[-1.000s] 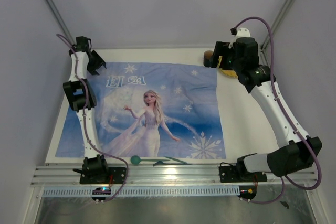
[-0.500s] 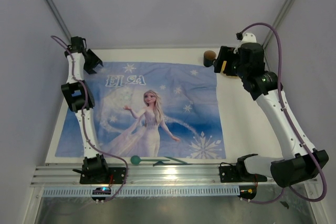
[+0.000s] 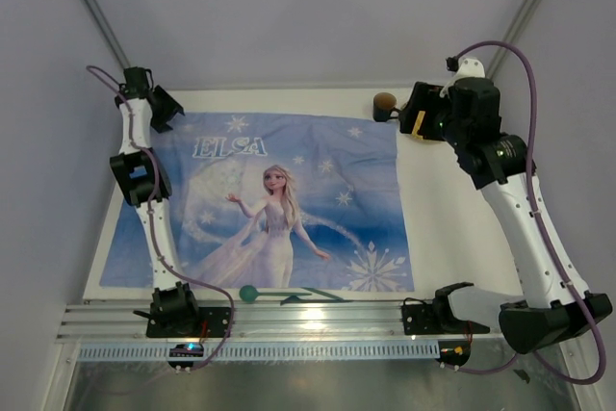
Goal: Set the dinner table for one person
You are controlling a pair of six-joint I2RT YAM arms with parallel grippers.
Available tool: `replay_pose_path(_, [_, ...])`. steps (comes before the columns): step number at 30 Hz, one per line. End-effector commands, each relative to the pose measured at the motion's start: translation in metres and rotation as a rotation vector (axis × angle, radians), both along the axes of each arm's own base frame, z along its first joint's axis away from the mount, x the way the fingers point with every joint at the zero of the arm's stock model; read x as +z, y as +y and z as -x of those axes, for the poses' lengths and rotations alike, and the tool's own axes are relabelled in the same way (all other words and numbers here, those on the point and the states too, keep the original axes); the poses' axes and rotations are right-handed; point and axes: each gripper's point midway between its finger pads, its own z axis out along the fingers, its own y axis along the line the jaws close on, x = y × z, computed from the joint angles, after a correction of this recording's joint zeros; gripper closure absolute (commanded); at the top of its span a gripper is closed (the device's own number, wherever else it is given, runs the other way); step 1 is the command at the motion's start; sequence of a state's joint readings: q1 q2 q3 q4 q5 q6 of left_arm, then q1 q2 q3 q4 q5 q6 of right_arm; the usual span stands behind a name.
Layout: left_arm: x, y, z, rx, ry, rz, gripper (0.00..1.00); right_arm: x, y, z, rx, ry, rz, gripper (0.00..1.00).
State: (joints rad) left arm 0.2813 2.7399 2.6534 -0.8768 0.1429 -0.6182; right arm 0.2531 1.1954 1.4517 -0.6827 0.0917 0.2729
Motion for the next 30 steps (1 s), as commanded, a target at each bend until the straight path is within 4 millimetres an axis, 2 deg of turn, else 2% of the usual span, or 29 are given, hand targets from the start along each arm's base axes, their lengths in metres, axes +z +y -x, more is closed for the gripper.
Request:
replay_pose_path(1, [-0.048,0.03,0.016,0.062,0.08,0.032,0.37,0.029,-0.008,0.012,-0.03,-0.061,-0.023,0.18])
replay_pose_path(6, [-0.028,0.062,0.018,0.124,0.037,0.019,0.37,0.027,-0.009,0.018,-0.04,-0.056,-0.035,0.18])
replay_pose_path(11, [-0.026,0.085,0.024,0.177,0.024,0.047,0.37,0.023,-0.008,0.023,-0.036,-0.049,-0.047,0.18])
replay_pose_path(15, [-0.023,0.085,0.024,0.18,0.006,0.089,0.37,0.022,-0.009,0.028,-0.033,-0.049,-0.049,0.18])
replay_pose_path(19, [-0.007,0.077,0.019,0.165,-0.033,0.135,0.37,0.018,-0.009,0.032,-0.032,-0.046,-0.057,0.18])
replay_pose_path(20, [-0.003,0.074,0.018,0.161,-0.038,0.142,0.38,0.012,-0.007,0.033,-0.025,-0.033,-0.059,0.18])
replay_pose_path(22, [0.016,0.069,0.016,0.151,-0.061,0.137,0.38,0.012,-0.007,0.036,-0.022,-0.048,-0.074,0.18])
replay_pose_path(23, [0.025,0.068,0.015,0.144,-0.075,0.128,0.38,0.003,-0.006,0.036,-0.02,-0.032,-0.071,0.18])
replay_pose_path(24, [0.044,0.065,0.013,0.135,-0.103,0.118,0.38,0.001,-0.006,0.037,-0.019,-0.031,-0.073,0.18])
replay_pose_path(27, [0.08,0.054,0.008,0.11,-0.155,0.09,0.38,-0.006,-0.006,0.042,-0.012,-0.028,-0.077,0.18])
replay_pose_path(28, [0.106,0.045,0.009,0.092,-0.186,0.072,0.38,-0.002,-0.006,0.044,-0.012,-0.049,-0.083,0.18])
replay_pose_path(30, [0.126,0.037,0.014,0.073,-0.195,0.024,0.38,-0.01,-0.006,0.047,-0.008,-0.046,-0.09,0.18])
